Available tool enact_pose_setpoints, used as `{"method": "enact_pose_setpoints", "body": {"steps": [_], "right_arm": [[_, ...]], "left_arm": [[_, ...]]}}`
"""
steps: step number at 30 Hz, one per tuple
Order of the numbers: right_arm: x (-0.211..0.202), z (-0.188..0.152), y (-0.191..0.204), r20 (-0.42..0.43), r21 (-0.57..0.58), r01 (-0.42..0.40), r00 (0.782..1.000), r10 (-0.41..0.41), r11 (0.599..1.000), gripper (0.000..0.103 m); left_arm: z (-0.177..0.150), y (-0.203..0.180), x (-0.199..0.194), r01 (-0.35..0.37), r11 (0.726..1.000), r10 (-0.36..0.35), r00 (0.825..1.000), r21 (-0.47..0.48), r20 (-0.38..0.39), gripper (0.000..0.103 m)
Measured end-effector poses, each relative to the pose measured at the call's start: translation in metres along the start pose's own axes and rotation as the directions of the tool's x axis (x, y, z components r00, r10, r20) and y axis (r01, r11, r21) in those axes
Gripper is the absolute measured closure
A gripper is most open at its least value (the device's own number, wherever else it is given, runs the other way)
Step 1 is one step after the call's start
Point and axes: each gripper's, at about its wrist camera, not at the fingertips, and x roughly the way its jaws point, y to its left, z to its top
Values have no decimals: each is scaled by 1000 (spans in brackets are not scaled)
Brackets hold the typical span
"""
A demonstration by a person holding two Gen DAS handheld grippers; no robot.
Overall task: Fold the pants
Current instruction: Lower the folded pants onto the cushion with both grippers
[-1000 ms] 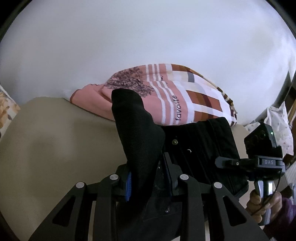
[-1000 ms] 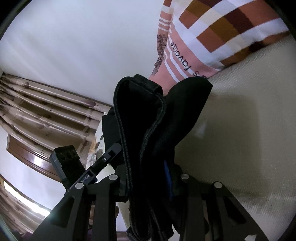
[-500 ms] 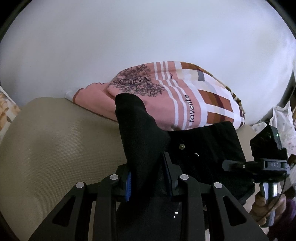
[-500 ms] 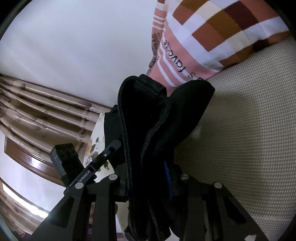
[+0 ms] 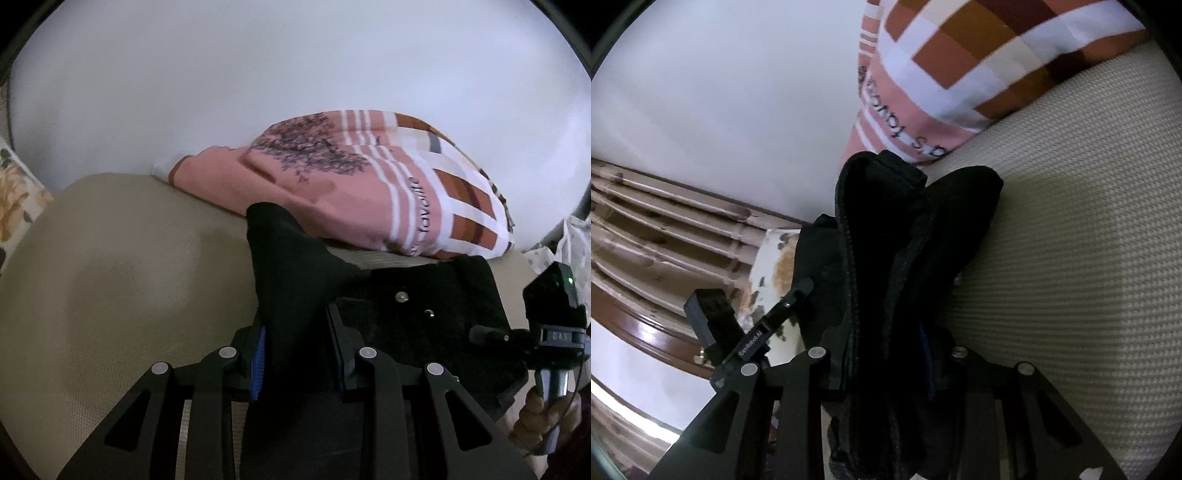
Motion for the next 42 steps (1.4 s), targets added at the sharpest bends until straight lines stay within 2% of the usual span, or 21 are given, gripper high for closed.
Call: {"method": "enact_pose_setpoints", "body": {"steps": [3,6,10,12,14,16,20,26,29,31,32,34,38,40,42], "right_arm": [[1,-1,1,7,-6,32,999,-32,999,75],[5,-3,14,18,-62,108,994,-107,992,75],[8,-7,21,43,-128,209,978,-205,970,74],[11,-9,26,60,-154,255,967,-249,955,73],[13,-12,28,78,-172,291,956,-281,941,71],[14,-13,27,91,-178,316,948,-304,932,68],[24,-20,40,129,-199,377,925,-357,904,63],[27,-26,45,186,-221,444,893,-410,868,52],[31,-28,49,206,-226,464,882,-423,857,43],[33,-31,54,221,-240,481,873,-435,843,30],[35,-33,58,236,-252,500,862,-448,829,28],[30,-37,61,264,-276,512,854,-448,813,26],[16,-47,68,347,-308,505,849,-400,806,18],[10,-49,69,376,-303,508,841,-389,806,13],[8,-49,69,381,-297,510,838,-390,807,13]], "left_arm": [[-3,6,3,-26,1000,26,1000,-9,2,71],[-9,12,6,-55,998,55,998,-21,2,67],[-14,13,11,-102,995,102,995,-21,2,46],[-17,13,13,-128,992,128,992,-17,7,43],[-20,14,16,-140,990,140,990,-14,3,33],[-23,14,18,-153,988,153,988,-13,3,28],[-26,15,20,-167,986,167,986,-12,9,24],[-28,23,23,-144,988,144,990,-52,1,20],[-30,28,22,-129,988,130,991,-82,3,19],[-30,30,21,-124,987,125,992,-100,9,18],[-31,31,21,-123,987,125,992,-107,13,18],[-31,33,19,-125,985,128,992,-116,21,18],[-33,28,13,-172,980,178,982,-103,60,18],[-34,20,9,-216,974,222,972,-74,83,18],[-36,12,6,-259,965,262,959,-39,110,18]]}}
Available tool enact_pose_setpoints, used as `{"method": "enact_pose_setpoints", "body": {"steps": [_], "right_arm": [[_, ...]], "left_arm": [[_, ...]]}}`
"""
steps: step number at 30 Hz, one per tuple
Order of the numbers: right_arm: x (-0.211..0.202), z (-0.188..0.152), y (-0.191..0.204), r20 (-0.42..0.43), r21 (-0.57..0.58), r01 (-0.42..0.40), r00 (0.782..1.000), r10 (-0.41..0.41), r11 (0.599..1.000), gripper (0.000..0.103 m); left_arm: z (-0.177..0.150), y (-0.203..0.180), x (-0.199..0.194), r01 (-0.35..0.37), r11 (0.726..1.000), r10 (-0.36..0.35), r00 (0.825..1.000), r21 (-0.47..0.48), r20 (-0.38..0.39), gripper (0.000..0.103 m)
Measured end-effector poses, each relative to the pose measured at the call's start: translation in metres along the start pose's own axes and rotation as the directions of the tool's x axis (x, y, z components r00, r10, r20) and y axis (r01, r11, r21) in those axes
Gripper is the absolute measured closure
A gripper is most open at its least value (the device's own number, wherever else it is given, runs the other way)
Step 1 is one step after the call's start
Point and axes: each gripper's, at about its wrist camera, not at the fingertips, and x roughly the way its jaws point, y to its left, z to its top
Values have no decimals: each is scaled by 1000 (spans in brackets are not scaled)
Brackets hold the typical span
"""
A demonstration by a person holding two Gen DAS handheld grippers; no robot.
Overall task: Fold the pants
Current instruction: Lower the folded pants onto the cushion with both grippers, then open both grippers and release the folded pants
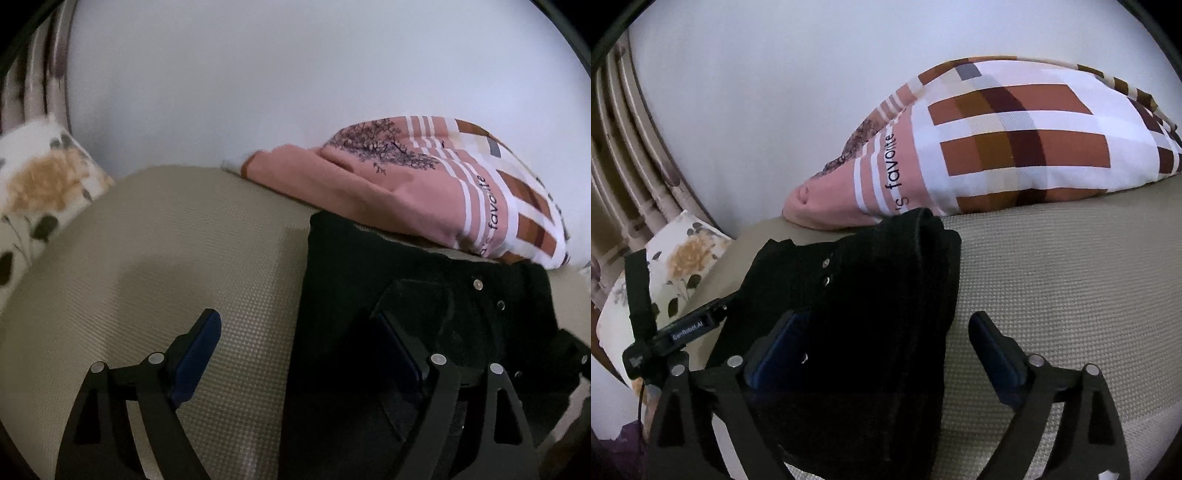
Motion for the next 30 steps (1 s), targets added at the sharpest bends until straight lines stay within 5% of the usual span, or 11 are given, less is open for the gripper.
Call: {"method": "enact_pose_setpoints", "body": {"steps": [8,17,24,30], "right_arm": [[-28,-19,4,-21,94,41,999,-39,995,13],[-82,-42,34,-19,64,-9,1000,10,998,5],[-125,-41,55,36,17,-9,999,8,1000,2],[-165,-36,72,113,-41,23,993,-19,999,0]], "left_arm": [[-14,-28,-38,-148,979,134,985,140,105,13],[-21,-41,-115,-124,987,107,983,103,151,5],[-13,-53,-185,-99,992,76,967,84,242,0],[-7,-50,-235,-129,992,118,949,17,294,0]]}}
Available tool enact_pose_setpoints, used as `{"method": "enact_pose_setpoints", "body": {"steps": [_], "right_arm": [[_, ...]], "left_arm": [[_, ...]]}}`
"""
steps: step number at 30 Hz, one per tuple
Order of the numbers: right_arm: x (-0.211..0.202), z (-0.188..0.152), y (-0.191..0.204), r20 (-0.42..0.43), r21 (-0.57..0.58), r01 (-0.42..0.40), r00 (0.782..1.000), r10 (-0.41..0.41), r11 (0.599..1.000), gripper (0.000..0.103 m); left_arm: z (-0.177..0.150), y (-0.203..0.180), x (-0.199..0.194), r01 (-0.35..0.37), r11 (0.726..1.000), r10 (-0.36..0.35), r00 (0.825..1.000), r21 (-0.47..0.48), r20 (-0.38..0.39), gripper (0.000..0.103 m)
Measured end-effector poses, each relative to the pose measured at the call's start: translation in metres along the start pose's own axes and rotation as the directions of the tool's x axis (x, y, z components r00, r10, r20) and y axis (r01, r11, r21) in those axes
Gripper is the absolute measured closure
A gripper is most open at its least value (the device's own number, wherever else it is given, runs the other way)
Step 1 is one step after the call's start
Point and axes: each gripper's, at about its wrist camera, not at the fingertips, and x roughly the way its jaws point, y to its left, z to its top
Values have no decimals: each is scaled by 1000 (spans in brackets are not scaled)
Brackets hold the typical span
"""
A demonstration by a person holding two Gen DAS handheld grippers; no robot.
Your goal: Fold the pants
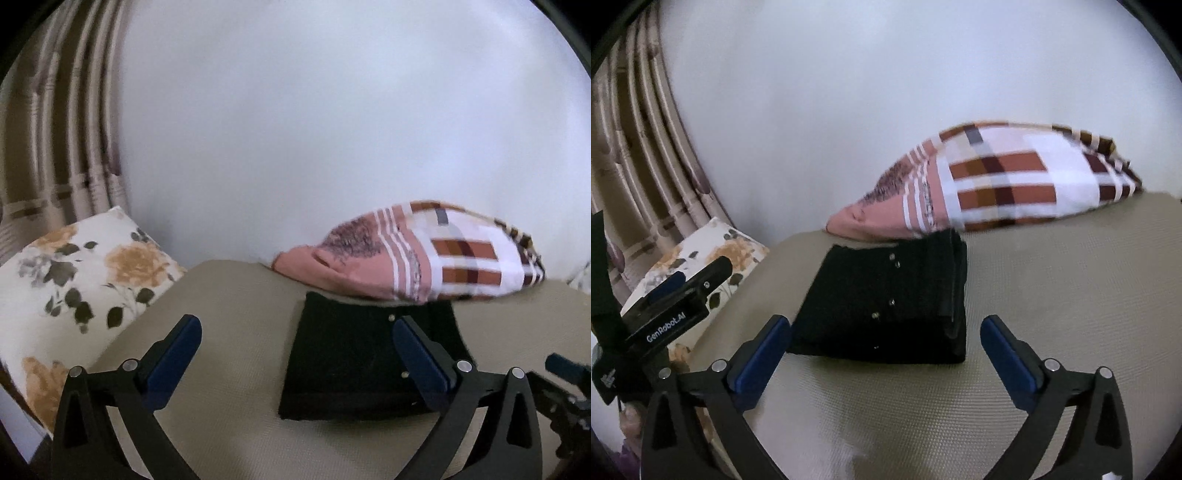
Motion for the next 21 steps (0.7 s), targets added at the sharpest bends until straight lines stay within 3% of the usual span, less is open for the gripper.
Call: {"method": "enact_pose_setpoints", "body": {"steps": [4,8,13,16,19,21], "right_arm": [[-20,5,3,32,-3,-8,999,8,1000,0],[-37,8,3,57,3,-14,998,14,1000,0],[-51,9,1,76,11,-18,997,17,1000,0],[-58,8,4,83,2,-19,996,19,1000,0],[-61,8,8,82,-10,-16,996,17,1000,0],[-61,7,12,80,-20,-15,997,16,1000,0]], "left_arm": [[11,7,-30,-27,999,29,998,-32,59,0],[22,8,-66,-97,994,102,982,-43,158,0],[31,10,-92,-102,994,111,967,-49,229,0],[31,15,-98,-69,995,84,973,-76,216,0],[31,21,-93,23,994,-7,988,-104,151,0],[30,25,-94,39,990,-20,990,-133,137,0]]}}
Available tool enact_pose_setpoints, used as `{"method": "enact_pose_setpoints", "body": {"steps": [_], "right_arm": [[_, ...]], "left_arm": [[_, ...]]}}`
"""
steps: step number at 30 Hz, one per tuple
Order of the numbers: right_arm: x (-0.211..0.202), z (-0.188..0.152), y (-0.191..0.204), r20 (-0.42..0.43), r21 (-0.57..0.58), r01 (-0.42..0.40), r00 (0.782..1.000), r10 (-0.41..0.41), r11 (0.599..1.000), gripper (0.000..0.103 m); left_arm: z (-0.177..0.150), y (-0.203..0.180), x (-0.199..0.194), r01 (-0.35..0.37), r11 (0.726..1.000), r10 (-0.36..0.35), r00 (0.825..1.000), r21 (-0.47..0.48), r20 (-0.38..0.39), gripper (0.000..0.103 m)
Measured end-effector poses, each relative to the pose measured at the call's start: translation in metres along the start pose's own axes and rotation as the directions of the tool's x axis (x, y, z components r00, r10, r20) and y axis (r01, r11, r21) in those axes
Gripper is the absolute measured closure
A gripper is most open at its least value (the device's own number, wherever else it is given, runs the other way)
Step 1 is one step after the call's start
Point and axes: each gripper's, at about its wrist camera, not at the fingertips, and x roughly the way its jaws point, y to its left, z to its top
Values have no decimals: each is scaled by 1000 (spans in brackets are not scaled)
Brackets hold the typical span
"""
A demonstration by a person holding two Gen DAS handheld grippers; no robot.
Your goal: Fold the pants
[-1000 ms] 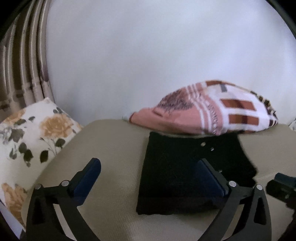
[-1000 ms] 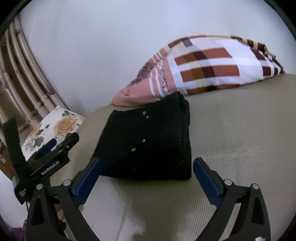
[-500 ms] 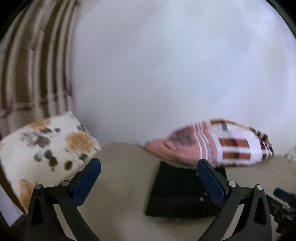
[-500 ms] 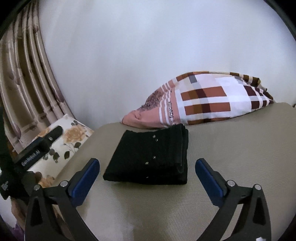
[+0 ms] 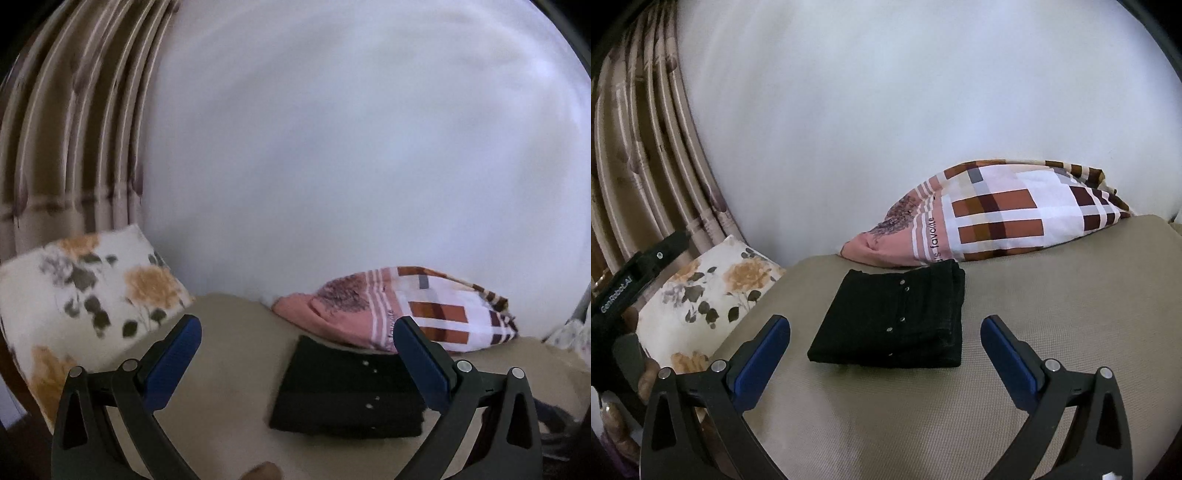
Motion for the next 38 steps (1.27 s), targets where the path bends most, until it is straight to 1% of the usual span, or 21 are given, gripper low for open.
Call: {"method": "enact_pose_setpoints", "body": {"steps": [2,5,11,15,21,25,28,32,35,38], "right_arm": [[-2,-1,5,3,-16,7,1000,-7,1000,0],[-2,-2,10,1,-33,5,1000,-5,999,0],[-1,-4,16,-13,-39,0,1000,0,999,0],[2,-6,17,-26,-40,0,1000,-1,999,0],[2,-7,19,-28,-42,1,1000,-3,999,0],[5,-8,18,-42,-41,3,999,-4,999,0],[8,-9,17,-52,-42,1,999,-4,999,0],[12,-10,17,-65,-40,-3,998,1,999,0],[15,-11,16,-73,-42,-4,997,1,999,0],[18,-12,15,-76,-43,-1,997,-3,999,0]], "left_arm": [[-1,1,2,-5,1000,5,1000,-3,-10,0],[-2,-2,8,-15,1000,16,999,19,-35,0],[-12,-4,14,-14,999,17,999,52,-50,0],[-18,-7,20,-14,997,20,997,75,-73,0],[-23,-9,26,-16,996,24,996,85,-86,0],[-28,-7,30,-13,996,22,994,86,-106,0],[-33,-8,37,5,995,8,992,102,-125,0],[-39,-13,42,6,991,11,992,137,-124,0],[-40,-14,44,-9,990,24,994,138,-108,0],[-41,-14,46,-5,991,22,993,134,-120,0]]}}
